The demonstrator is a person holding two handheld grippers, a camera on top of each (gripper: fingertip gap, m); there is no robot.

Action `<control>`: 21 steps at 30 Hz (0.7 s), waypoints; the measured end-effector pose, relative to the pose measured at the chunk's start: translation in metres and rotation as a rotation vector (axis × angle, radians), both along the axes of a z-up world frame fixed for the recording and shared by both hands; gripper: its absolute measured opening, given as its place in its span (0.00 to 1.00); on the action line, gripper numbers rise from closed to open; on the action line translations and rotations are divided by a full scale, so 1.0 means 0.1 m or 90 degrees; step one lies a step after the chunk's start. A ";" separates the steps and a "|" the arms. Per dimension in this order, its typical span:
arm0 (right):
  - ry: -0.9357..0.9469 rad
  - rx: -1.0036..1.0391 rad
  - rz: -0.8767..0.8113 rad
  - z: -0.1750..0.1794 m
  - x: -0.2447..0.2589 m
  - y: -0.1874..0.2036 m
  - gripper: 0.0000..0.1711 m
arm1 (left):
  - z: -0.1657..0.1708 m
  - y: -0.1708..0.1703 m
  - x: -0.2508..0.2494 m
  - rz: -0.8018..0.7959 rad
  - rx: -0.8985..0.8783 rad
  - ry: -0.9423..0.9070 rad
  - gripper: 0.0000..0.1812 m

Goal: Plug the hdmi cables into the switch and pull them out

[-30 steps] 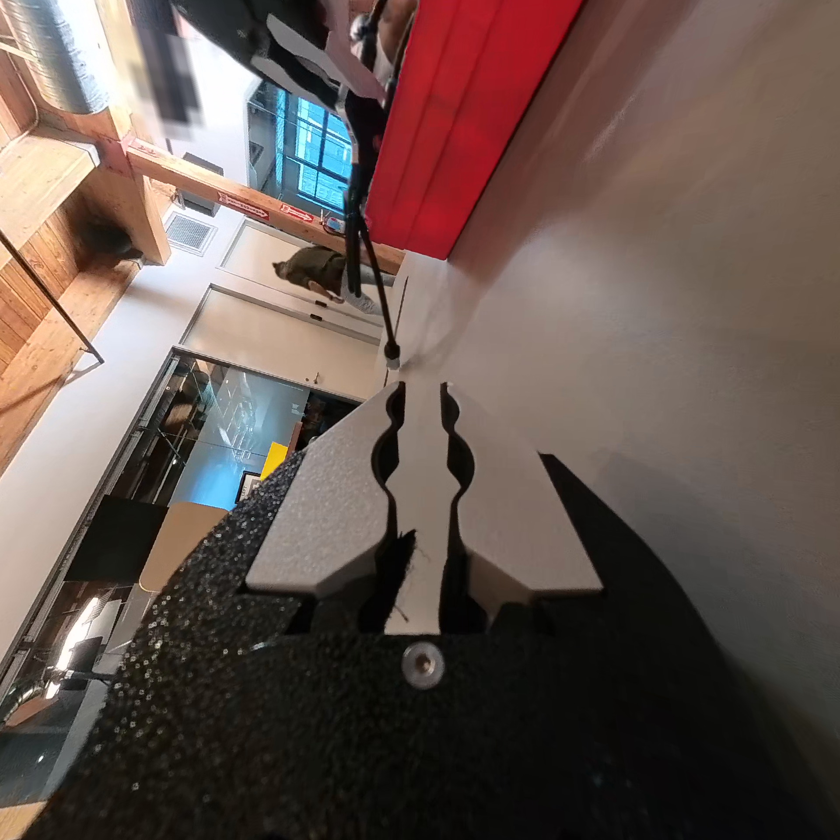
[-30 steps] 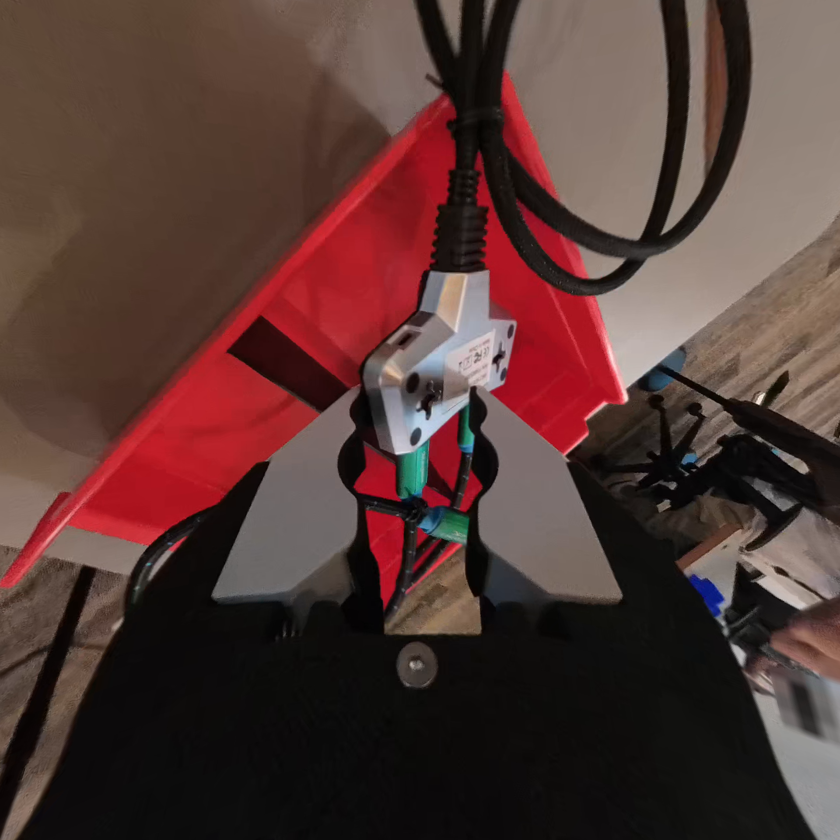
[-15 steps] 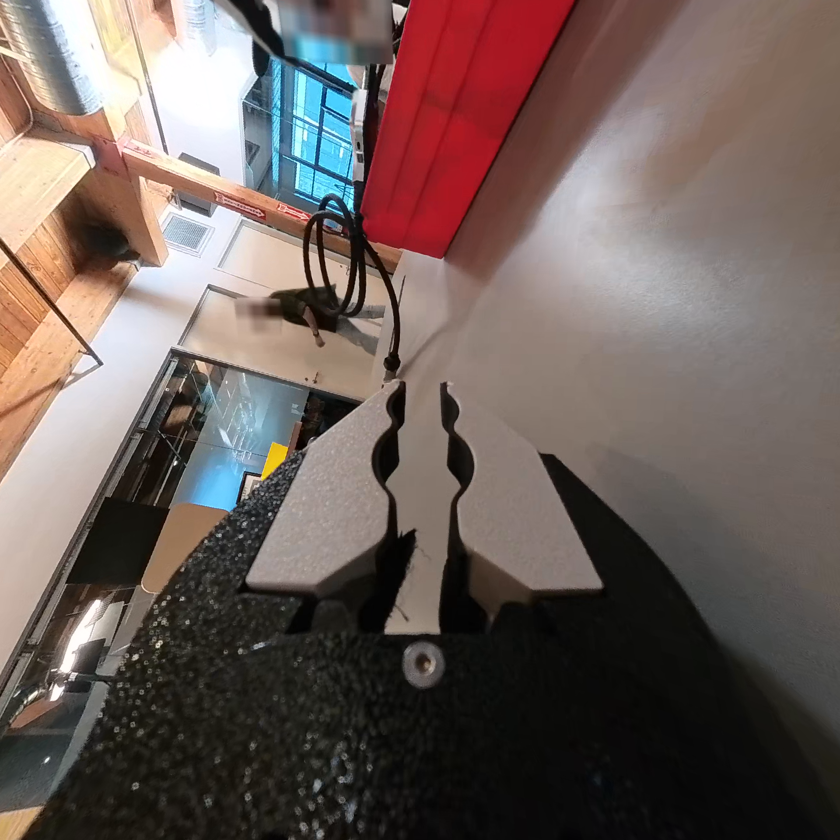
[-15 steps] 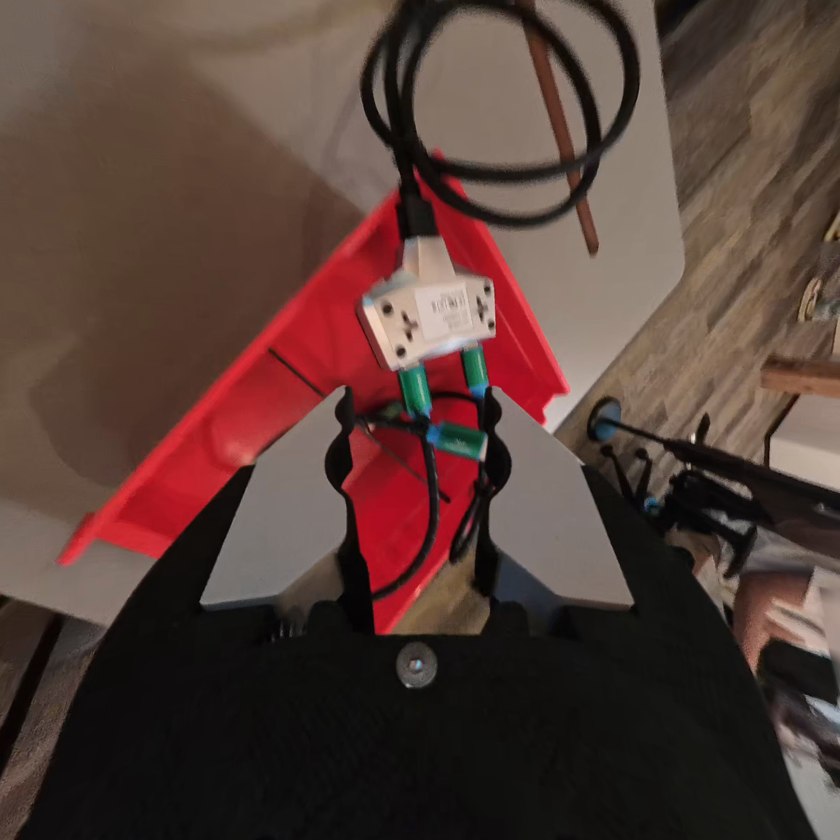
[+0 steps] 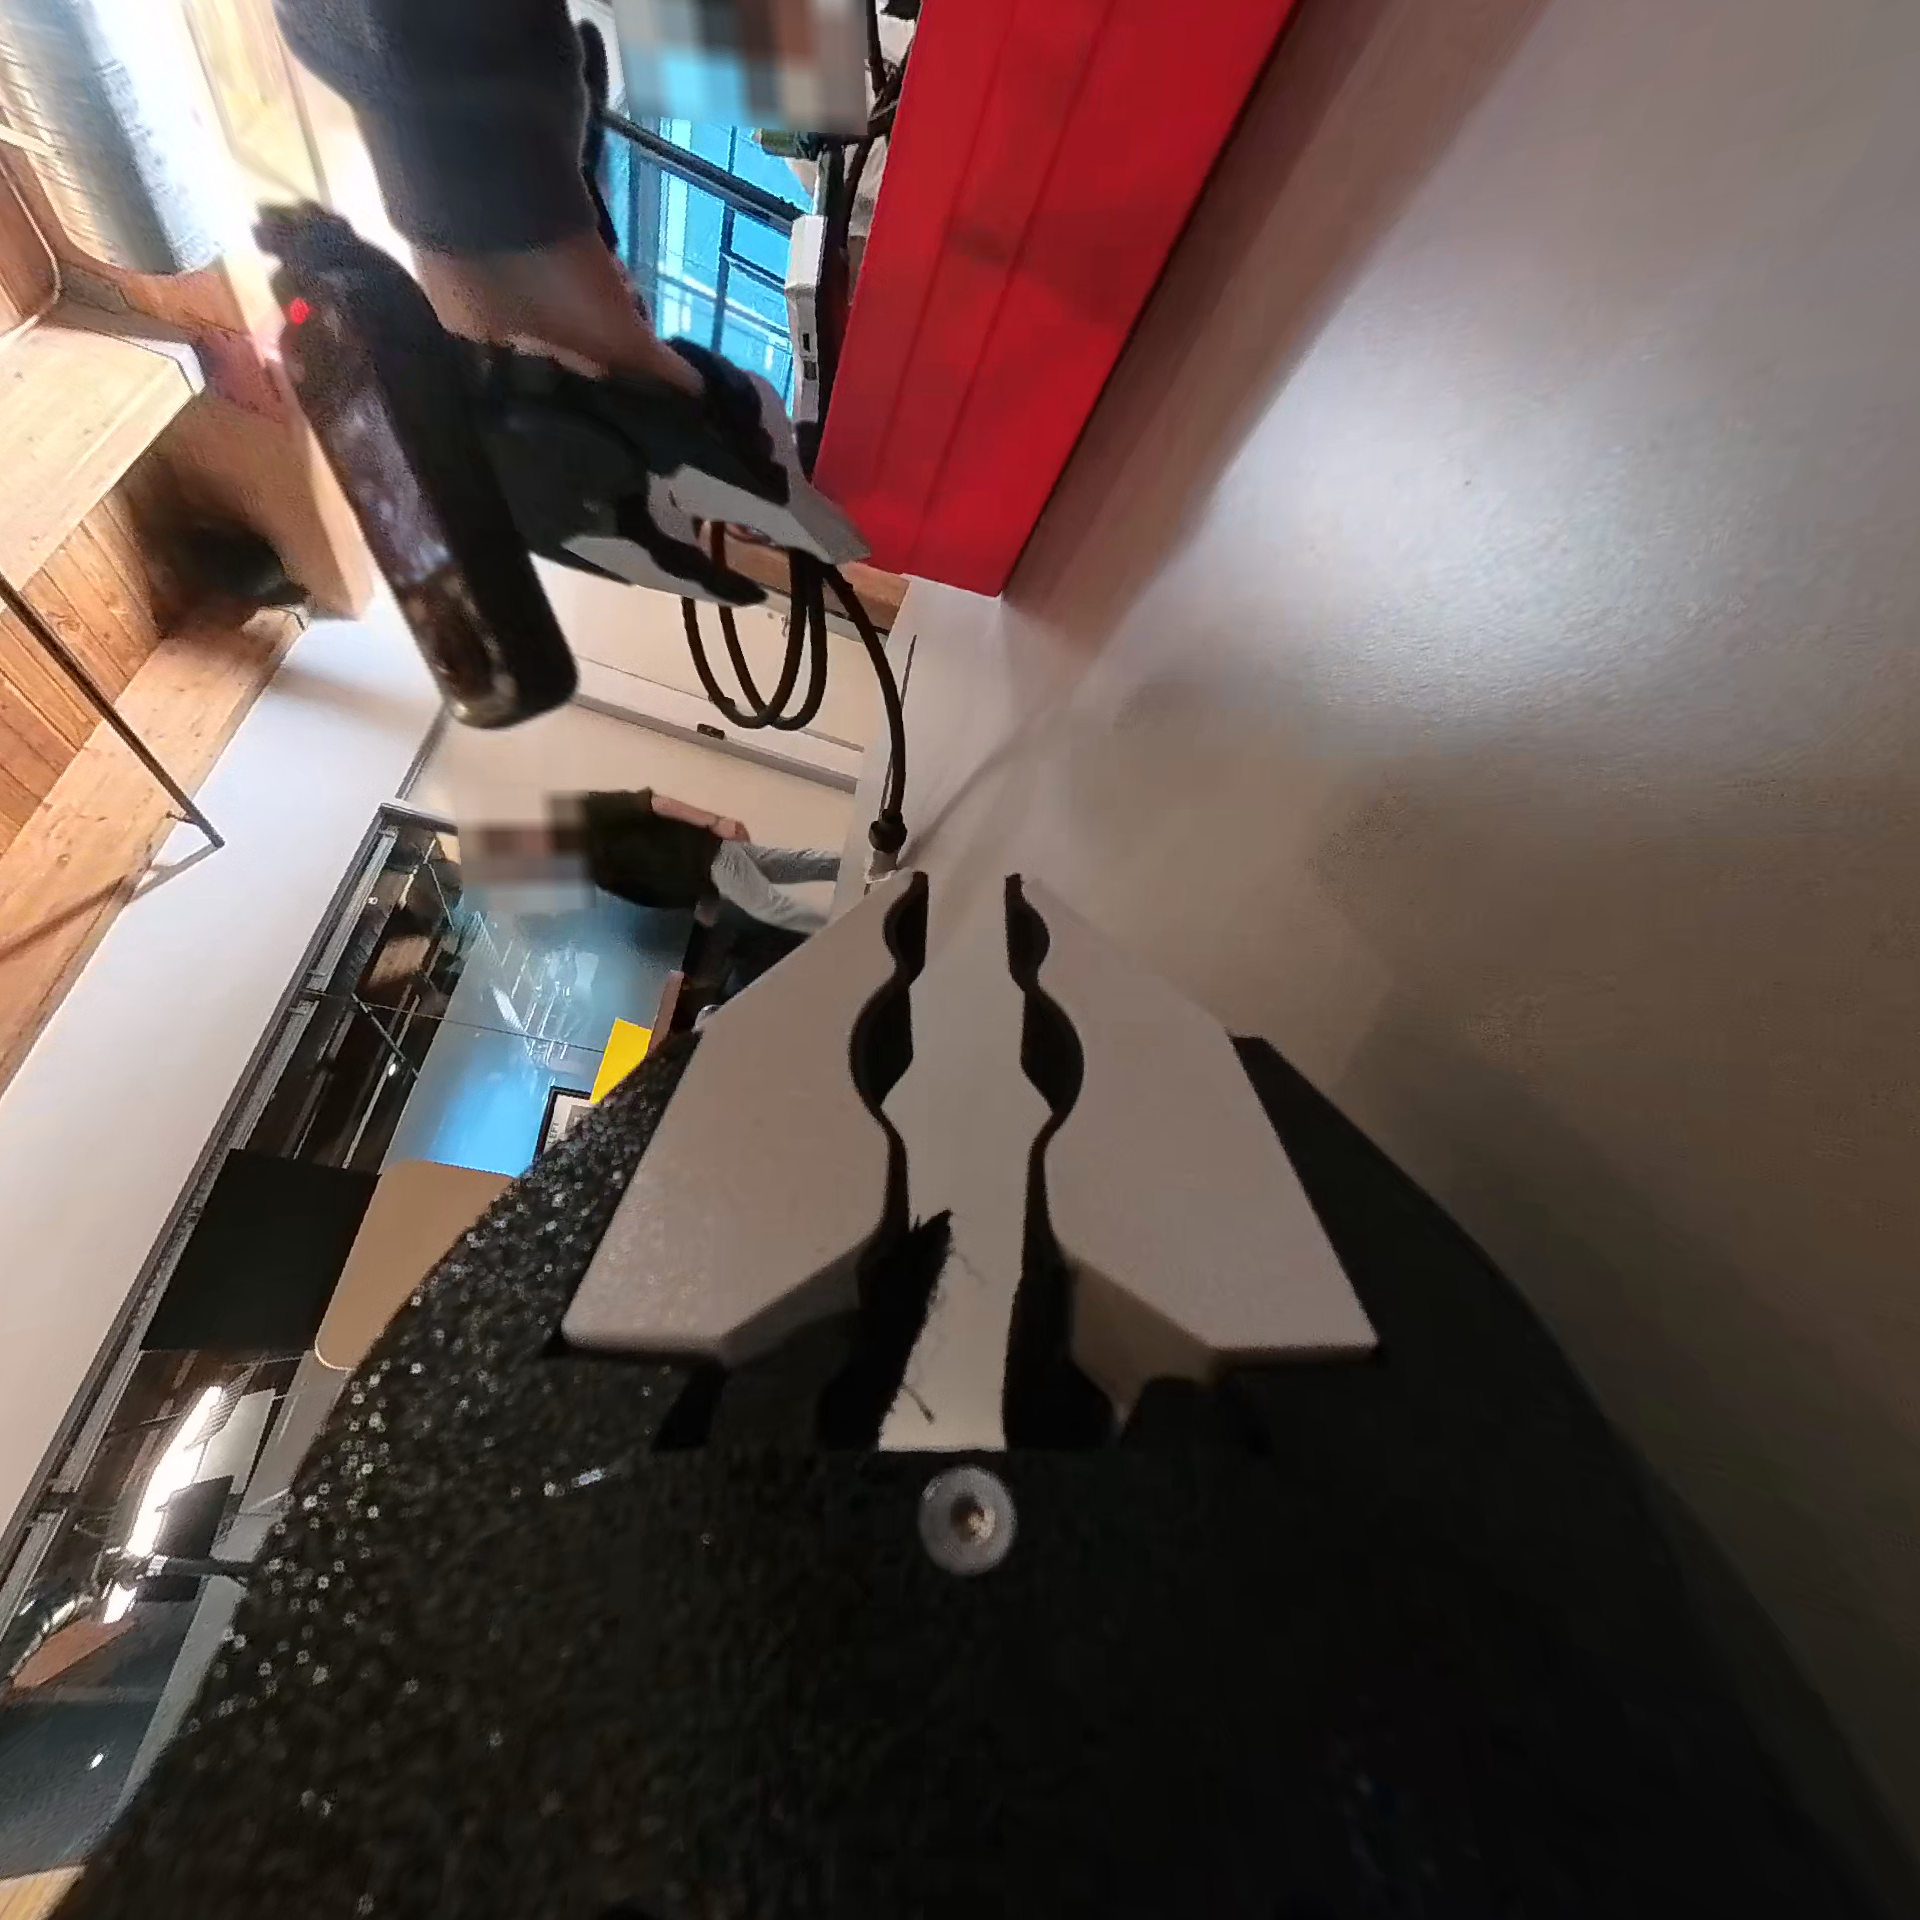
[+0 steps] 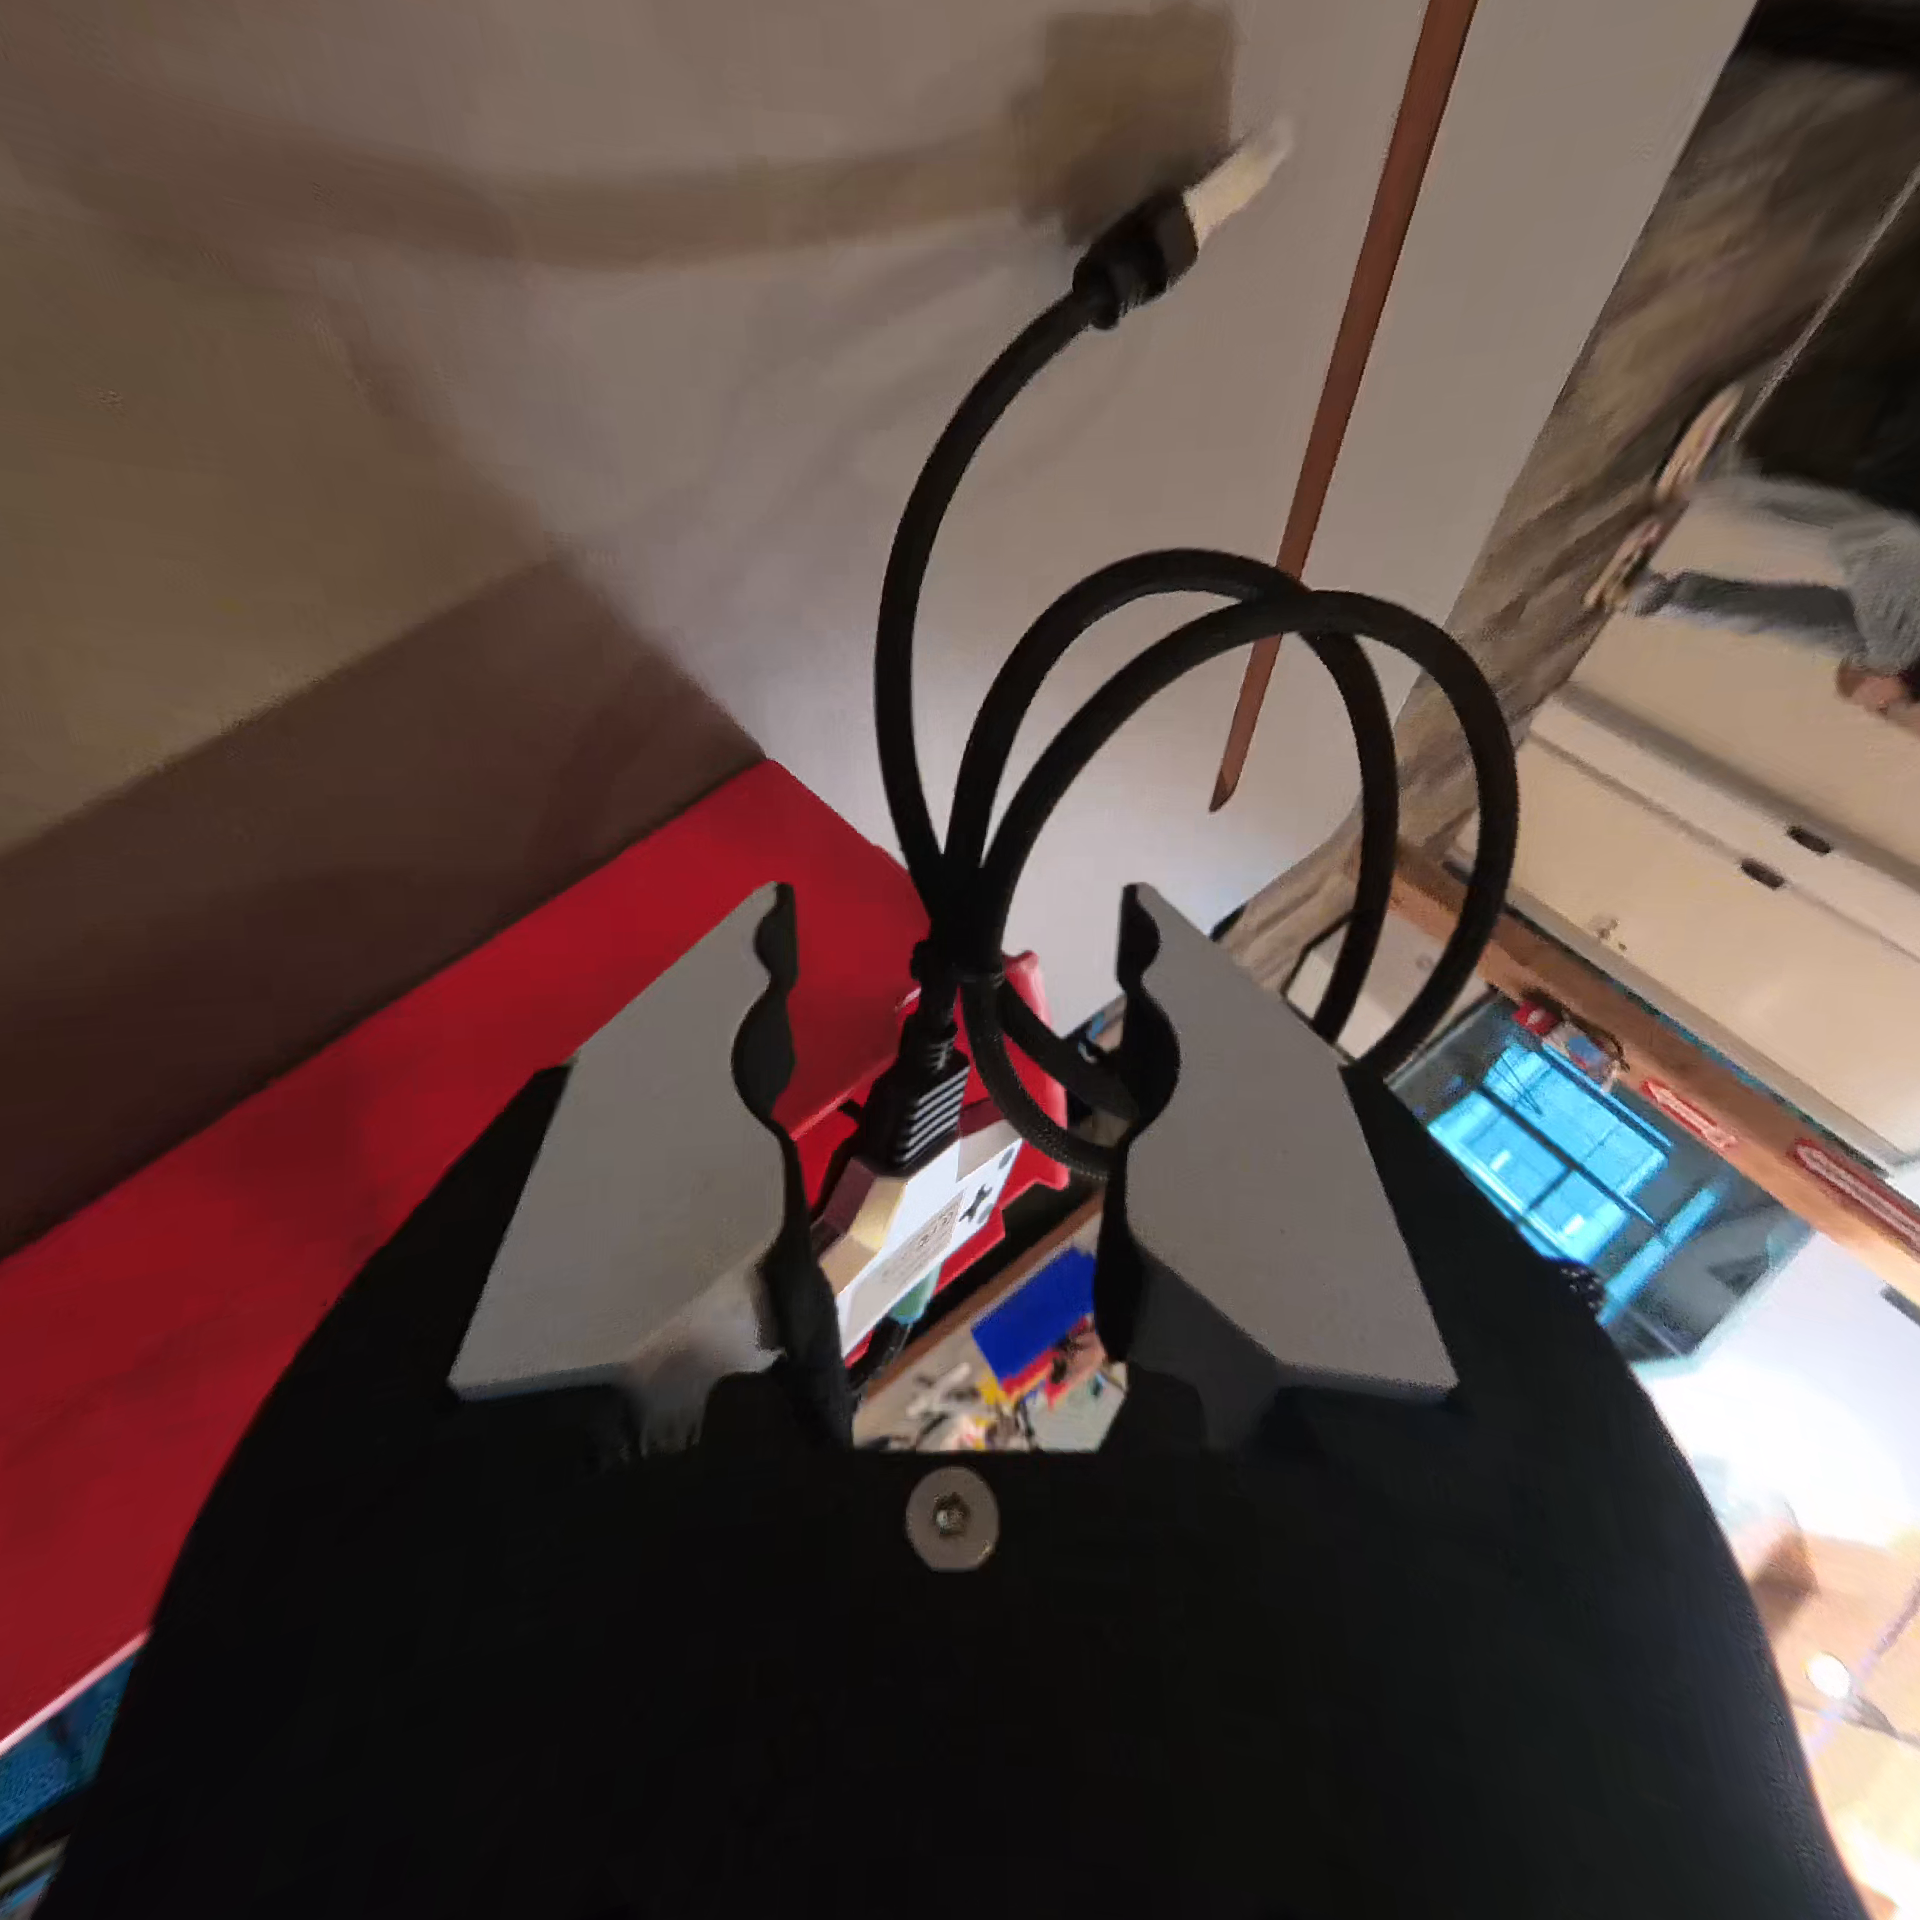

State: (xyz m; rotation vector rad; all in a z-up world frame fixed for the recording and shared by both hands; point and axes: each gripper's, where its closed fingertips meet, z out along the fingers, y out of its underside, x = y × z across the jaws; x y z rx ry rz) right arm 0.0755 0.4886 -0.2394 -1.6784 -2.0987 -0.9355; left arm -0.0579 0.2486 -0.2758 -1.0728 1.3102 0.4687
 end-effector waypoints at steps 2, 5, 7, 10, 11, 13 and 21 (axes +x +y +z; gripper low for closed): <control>-0.027 0.015 -0.005 -0.02 0.04 0.09 0.26 | 0.00 0.00 0.00 -0.001 -0.001 0.001 0.07; -0.027 0.020 0.022 -0.03 0.03 0.12 0.16 | -0.01 0.00 0.01 -0.002 -0.002 0.002 0.07; -0.013 0.011 0.026 -0.04 0.04 0.10 0.10 | -0.01 0.00 0.01 -0.002 -0.002 0.003 0.07; 0.053 0.018 0.049 0.08 -0.01 0.07 0.08 | -0.02 0.00 0.01 -0.001 -0.002 0.005 0.07; 0.085 0.019 0.052 0.14 -0.03 0.05 0.08 | -0.02 0.00 0.01 -0.001 -0.002 0.005 0.07; 0.146 0.026 0.059 0.31 -0.05 0.00 0.08 | -0.02 0.00 0.01 0.000 -0.002 0.006 0.07; 0.327 0.061 0.058 1.14 0.23 -0.23 0.07 | -0.03 0.01 0.01 0.000 -0.003 0.009 0.07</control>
